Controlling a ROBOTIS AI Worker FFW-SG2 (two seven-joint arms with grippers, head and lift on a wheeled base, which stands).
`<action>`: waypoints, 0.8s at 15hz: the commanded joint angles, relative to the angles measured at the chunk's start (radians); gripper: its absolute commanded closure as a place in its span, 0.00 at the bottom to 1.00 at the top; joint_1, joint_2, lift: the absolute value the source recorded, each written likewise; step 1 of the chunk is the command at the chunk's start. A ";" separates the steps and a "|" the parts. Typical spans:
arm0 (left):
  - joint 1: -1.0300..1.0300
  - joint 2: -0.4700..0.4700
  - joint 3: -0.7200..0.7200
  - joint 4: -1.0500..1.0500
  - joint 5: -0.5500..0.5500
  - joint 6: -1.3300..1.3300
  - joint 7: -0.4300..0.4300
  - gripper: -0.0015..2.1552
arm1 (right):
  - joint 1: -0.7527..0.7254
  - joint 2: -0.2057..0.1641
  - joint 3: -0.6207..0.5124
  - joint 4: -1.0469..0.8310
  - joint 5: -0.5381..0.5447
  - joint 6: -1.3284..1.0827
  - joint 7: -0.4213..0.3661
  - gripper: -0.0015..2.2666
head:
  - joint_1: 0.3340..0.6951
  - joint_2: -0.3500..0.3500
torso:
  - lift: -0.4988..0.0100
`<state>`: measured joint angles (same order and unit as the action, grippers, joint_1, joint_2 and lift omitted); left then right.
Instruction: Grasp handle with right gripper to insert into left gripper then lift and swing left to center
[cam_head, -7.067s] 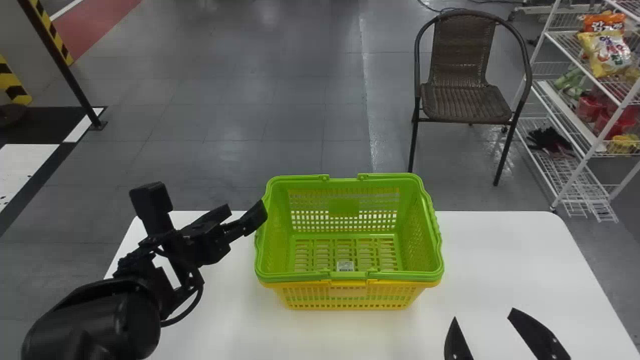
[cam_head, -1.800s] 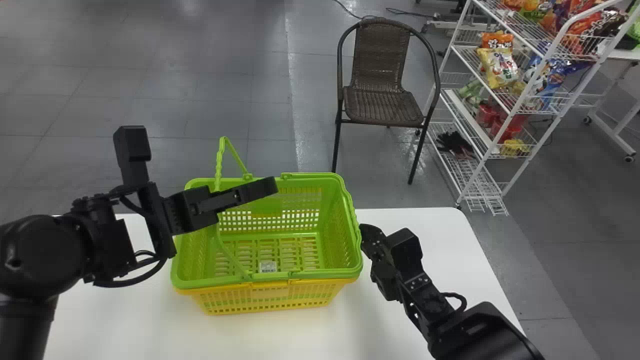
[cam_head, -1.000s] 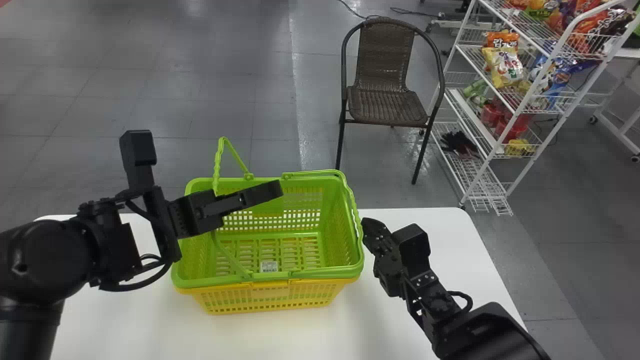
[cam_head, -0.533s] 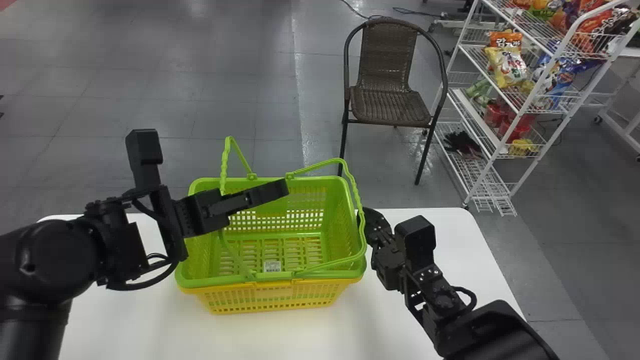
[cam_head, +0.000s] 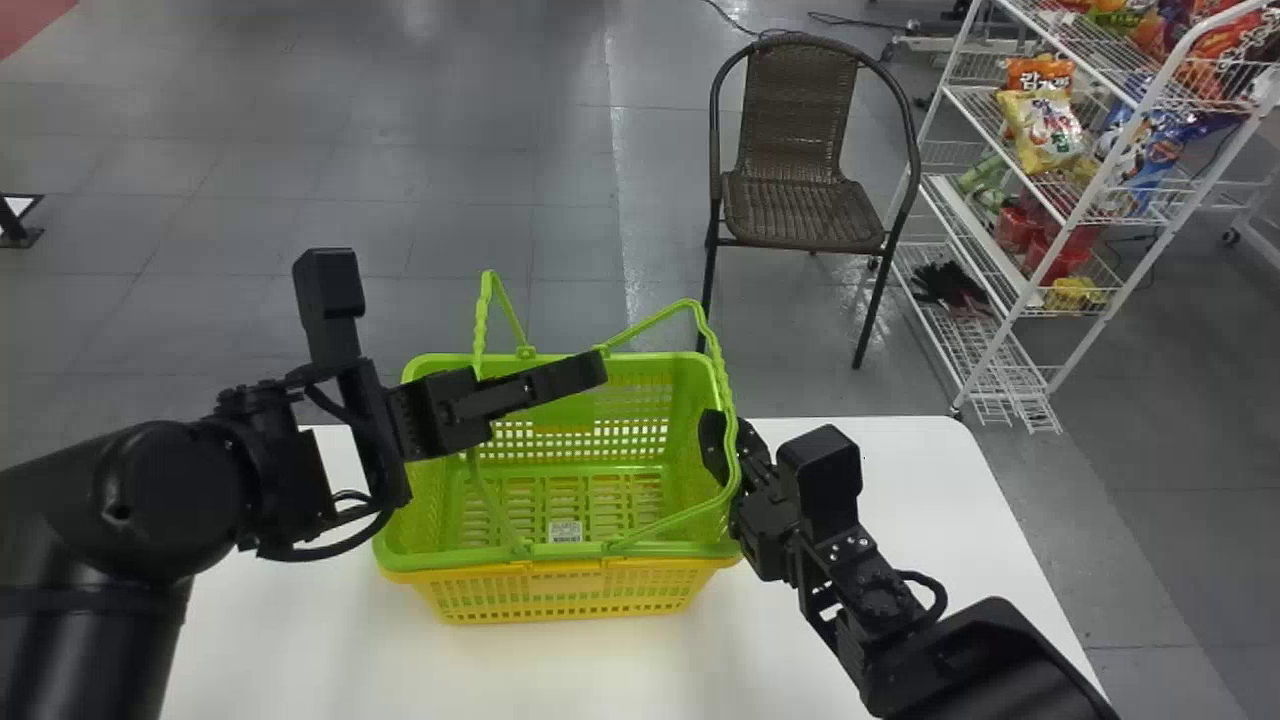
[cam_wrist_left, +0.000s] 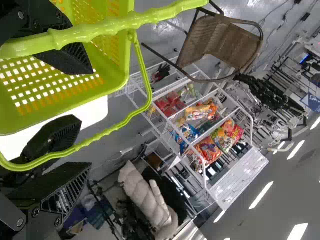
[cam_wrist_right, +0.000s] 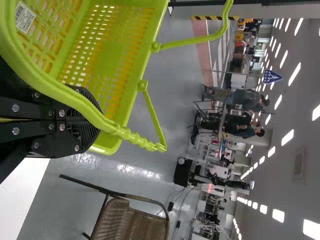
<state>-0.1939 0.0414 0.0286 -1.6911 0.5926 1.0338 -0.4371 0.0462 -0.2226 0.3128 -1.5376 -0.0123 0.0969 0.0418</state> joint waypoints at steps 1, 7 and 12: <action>-0.002 -0.003 -0.006 0.001 0.000 0.003 0.000 0.08 | -0.003 0.003 0.016 -0.018 0.002 0.016 -0.002 0.89 | 1.00 0.38 | 0.98; -0.012 -0.023 -0.035 0.002 -0.014 -0.001 0.001 0.08 | -0.008 0.009 0.052 -0.045 0.008 0.044 -0.011 0.89 | 1.00 0.40 | 0.98; -0.015 -0.029 -0.041 0.007 -0.016 -0.001 0.001 0.08 | -0.008 0.023 0.086 -0.073 0.023 0.068 -0.011 0.89 | 1.00 0.41 | 0.98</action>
<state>-0.2087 0.0126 -0.0112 -1.6852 0.5766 1.0332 -0.4359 0.0383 -0.2021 0.3895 -1.6063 0.0067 0.1596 0.0298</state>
